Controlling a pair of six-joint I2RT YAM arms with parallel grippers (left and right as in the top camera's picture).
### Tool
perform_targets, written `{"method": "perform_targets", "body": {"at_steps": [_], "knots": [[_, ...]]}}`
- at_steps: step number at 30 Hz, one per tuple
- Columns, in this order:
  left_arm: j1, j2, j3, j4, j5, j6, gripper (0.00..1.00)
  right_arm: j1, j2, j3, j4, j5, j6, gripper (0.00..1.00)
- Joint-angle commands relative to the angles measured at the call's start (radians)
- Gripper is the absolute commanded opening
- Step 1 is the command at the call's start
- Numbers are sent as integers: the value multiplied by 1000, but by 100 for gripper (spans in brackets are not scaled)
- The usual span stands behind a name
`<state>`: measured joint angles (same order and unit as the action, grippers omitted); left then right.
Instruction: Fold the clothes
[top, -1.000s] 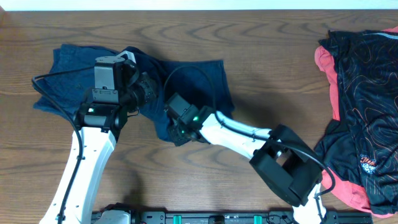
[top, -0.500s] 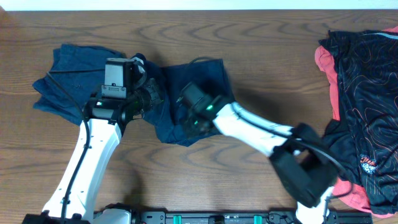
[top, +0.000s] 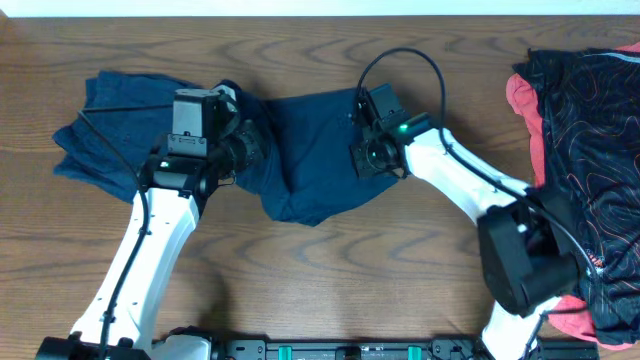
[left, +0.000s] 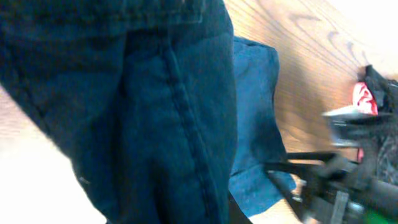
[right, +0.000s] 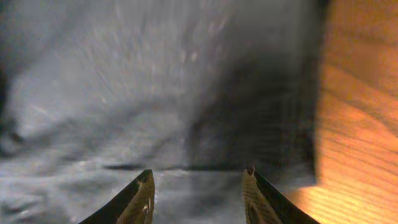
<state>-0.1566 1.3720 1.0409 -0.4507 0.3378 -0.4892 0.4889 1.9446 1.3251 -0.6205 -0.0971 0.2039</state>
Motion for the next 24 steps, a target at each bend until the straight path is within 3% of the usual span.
{"method": "perform_targets", "body": {"at_steps": [1,11,18,24], "knots": [[-34,5,26,24,16,21,7,-3,60,-3,-2,20,-44,45],[-66,46,26,60,9,21,7,27,148,-5,-49,-9,-32,44],[-89,49,26,156,10,-18,21,116,150,-5,-88,-15,94,45],[-165,77,26,185,10,-18,25,171,150,-5,-87,-10,168,45]]}}
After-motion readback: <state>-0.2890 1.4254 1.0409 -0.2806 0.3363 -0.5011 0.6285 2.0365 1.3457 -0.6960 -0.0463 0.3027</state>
